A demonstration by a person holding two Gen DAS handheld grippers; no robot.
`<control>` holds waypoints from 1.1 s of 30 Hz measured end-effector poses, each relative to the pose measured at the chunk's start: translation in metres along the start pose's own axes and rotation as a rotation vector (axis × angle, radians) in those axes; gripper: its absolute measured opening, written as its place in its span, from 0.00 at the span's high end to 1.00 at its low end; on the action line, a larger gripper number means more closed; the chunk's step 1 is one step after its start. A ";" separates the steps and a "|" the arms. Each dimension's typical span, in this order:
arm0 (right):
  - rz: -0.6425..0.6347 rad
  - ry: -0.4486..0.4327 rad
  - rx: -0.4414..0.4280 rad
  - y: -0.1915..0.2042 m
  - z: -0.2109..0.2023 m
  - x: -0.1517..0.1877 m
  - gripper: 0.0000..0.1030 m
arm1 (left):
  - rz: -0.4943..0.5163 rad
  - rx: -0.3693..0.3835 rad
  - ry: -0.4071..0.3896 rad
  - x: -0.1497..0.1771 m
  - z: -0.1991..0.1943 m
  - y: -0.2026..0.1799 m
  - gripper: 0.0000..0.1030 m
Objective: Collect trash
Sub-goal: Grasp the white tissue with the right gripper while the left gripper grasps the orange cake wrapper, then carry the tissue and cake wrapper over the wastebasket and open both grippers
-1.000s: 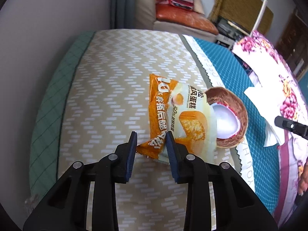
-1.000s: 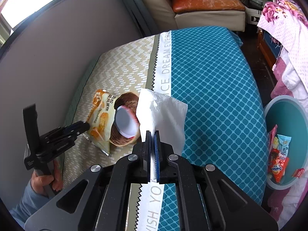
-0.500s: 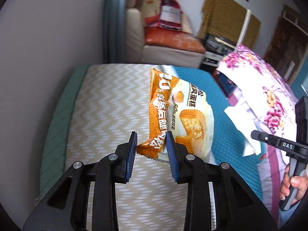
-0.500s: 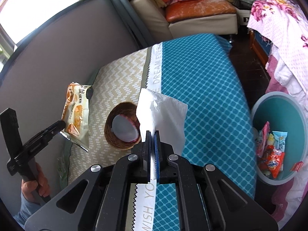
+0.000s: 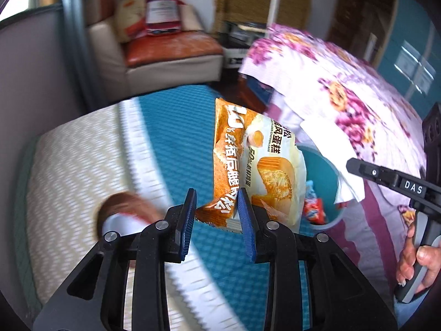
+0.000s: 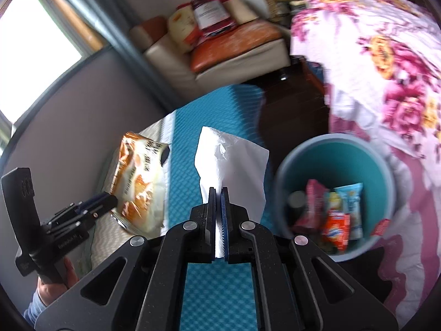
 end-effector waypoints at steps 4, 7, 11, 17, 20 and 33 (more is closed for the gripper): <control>0.060 -0.022 0.017 -0.036 -0.013 -0.003 0.97 | 0.056 0.020 0.026 -0.007 0.018 -0.038 0.69; 0.090 -0.030 0.026 -0.062 -0.023 -0.006 0.97 | 0.088 0.029 0.047 -0.013 0.032 -0.062 0.69; 0.118 -0.037 0.034 -0.086 -0.030 -0.006 0.97 | 0.115 0.039 0.079 -0.019 0.050 -0.084 0.69; 0.158 -0.050 0.055 -0.113 -0.033 0.001 0.96 | 0.135 0.051 0.114 -0.024 0.072 -0.106 0.69; 0.179 -0.053 0.070 -0.122 -0.034 0.002 0.96 | 0.144 0.061 0.127 -0.025 0.081 -0.114 0.69; 0.202 -0.033 0.110 -0.144 -0.030 0.001 0.96 | 0.150 0.108 0.177 -0.024 0.113 -0.131 0.68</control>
Point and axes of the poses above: each gripper's, at about its wrist camera, not at the fingertips, and z roughly the way its jaws point, y to its left, x to its underside, the point moved 4 cm from there along z, roughly the way its jaws point, and after that the axes turned 7 degrees about y, right-handed, at the moved point
